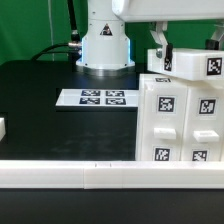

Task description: Assemble cabinet

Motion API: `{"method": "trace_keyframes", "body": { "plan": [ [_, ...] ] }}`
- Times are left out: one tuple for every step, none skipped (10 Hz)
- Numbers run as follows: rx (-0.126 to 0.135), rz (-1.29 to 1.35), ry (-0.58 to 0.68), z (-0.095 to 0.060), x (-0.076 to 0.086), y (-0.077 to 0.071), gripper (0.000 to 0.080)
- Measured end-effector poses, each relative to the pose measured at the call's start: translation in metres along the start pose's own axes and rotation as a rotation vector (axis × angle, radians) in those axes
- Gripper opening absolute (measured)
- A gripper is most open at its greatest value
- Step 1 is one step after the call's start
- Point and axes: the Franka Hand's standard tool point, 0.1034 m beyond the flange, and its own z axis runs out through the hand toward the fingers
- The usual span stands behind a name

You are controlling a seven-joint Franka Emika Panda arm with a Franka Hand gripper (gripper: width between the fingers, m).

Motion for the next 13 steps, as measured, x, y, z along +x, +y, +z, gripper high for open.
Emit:
{"method": "trace_keyframes", "body": {
  "plan": [
    [0.002, 0.096, 0.000, 0.0003, 0.0000, -0.0010, 0.0560],
    [0.009, 0.222, 0.001, 0.0008, 0.0004, -0.0002, 0.0560],
    [0.009, 0.256, 0.004, 0.0008, 0.0011, 0.0001, 0.0560],
    [0.009, 0.311, 0.004, 0.0009, 0.0011, 0.0000, 0.0560],
    [0.009, 0.428, 0.003, 0.0009, 0.0011, 0.0000, 0.0560],
    [0.010, 0.549, 0.003, 0.0009, 0.0011, -0.0001, 0.0560],
    [0.011, 0.655, 0.003, 0.0008, 0.0013, -0.0002, 0.0560],
    [0.013, 0.762, 0.007, 0.0008, 0.0019, -0.0004, 0.0560],
    [0.019, 0.865, 0.021, 0.0009, 0.0025, -0.0009, 0.0560],
    [0.023, 0.965, 0.026, 0.0006, 0.0025, -0.0020, 0.0560],
    [0.029, 1.051, 0.036, 0.0004, 0.0034, -0.0036, 0.0561],
    [0.040, 1.112, 0.056, 0.0002, 0.0039, -0.0045, 0.0561],
    [0.044, 1.200, 0.056, -0.0001, 0.0037, -0.0047, 0.0561]
  ]
}}
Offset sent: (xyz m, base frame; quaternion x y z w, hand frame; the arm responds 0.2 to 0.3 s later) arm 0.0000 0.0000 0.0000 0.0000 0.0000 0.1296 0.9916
